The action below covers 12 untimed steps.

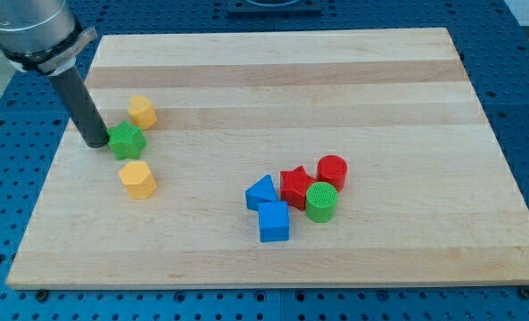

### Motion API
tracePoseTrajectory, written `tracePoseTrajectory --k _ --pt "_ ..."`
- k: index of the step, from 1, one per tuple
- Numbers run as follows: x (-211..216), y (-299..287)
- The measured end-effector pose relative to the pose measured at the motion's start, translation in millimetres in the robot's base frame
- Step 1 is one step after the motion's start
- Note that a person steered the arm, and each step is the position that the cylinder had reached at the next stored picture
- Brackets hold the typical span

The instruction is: Move the green star to the top left to the blue triangle

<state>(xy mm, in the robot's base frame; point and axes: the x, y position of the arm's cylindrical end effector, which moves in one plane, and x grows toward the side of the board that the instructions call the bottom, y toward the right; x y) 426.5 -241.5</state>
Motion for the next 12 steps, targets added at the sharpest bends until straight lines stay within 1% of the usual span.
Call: tracePoseTrajectory --k 1,3,5,7,8,10,12 --pt "4 10" --pt "39 33" --pt "28 28" --pt "-5 -5" --pt "-17 -6" --pt "-4 10" --pt "21 42"
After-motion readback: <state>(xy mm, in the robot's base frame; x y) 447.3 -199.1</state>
